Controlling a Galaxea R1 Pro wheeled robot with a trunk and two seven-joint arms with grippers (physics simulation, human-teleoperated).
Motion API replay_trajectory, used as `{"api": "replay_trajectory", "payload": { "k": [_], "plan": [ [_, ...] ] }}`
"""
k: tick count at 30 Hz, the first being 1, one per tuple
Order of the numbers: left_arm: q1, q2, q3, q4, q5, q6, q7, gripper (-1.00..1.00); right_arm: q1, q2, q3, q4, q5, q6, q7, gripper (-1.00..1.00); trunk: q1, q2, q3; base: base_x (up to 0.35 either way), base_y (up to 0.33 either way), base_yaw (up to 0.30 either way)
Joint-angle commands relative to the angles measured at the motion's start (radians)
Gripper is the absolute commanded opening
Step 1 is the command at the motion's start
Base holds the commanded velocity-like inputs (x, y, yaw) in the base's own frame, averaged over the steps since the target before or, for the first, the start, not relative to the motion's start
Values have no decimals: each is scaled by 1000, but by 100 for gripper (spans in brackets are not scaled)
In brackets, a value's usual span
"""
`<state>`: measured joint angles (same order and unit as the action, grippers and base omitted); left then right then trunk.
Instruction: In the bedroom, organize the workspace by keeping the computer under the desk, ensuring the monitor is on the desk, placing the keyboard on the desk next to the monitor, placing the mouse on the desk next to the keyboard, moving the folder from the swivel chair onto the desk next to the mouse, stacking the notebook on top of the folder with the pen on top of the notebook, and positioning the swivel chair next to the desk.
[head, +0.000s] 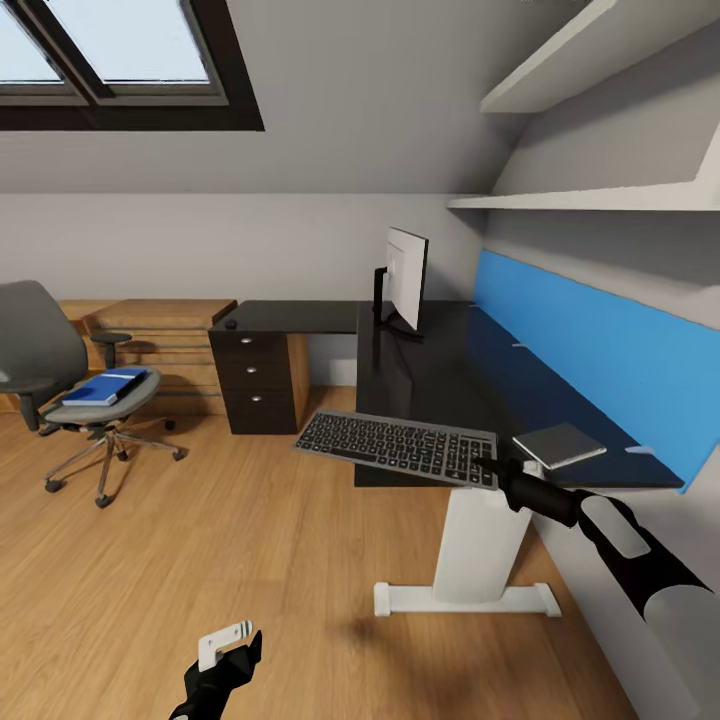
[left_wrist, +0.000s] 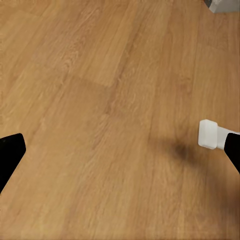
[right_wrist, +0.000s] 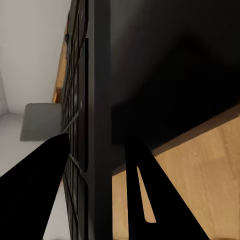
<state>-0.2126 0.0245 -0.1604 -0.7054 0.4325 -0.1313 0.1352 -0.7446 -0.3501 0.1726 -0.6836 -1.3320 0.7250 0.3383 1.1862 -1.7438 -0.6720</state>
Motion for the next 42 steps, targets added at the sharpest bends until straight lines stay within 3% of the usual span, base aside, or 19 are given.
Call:
{"api": "replay_trajectory", "payload": {
  "k": [1, 9, 14, 19, 26, 29, 35, 37, 38, 42],
  "plan": [
    [-1, 2, -8, 0, 9, -5, 9, 100, -1, -1, 6, -3, 2, -1, 5, -100, -4, 7, 2, 0, 0, 0],
    [-1, 2, -8, 0, 9, -4, 9, 100, 1, 1, 24, -62, 1, 3, 6, -100, -35, 63, 27, 0, 0, 8],
    [-1, 2, -8, 0, 7, -6, 8, 100, 1, 19, 49, -112, 1, 3, 4, -100, -35, 63, 27, 0, 0, 183],
    [-1, 2, -8, 1, 7, -5, 4, 100, 3, 24, 114, -181, 2, -2, 4, -100, -35, 63, 27, 0, 38, 254],
    [-1, 2, -8, 1, 7, -5, 3, 100, 4, 31, 127, -201, 6, -3, 4, -100, -35, 63, 27, 0, 256, 236],
    [-1, 2, -8, 2, 7, -5, 3, 100, 5, 40, 128, -245, 28, -11, 3, -100, -35, 63, 27, 28, 299, 54],
    [-1, 2, -13, 37, 5, -5, 3, 100, 6, 93, 129, -286, 130, -79, -2, -100, -35, 63, 27, 130, 301, 10],
    [-1, 2, -13, 41, 4, -5, 3, 100, 6, 148, 128, -293, 202, -137, -47, -100, -35, 63, 27, 183, 299, 2],
    [-1, 2, -13, 42, 4, -5, 3, 100, 6, 162, 128, -294, 219, -156, -64, -100, -35, 63, 27, 196, 294, 1],
    [-1, 1, -13, 44, 3, -5, 2, 100, 6, 272, 129, -297, 345, -344, -233, -100, -35, 63, 27, 224, 278, 0]
  ]
}}
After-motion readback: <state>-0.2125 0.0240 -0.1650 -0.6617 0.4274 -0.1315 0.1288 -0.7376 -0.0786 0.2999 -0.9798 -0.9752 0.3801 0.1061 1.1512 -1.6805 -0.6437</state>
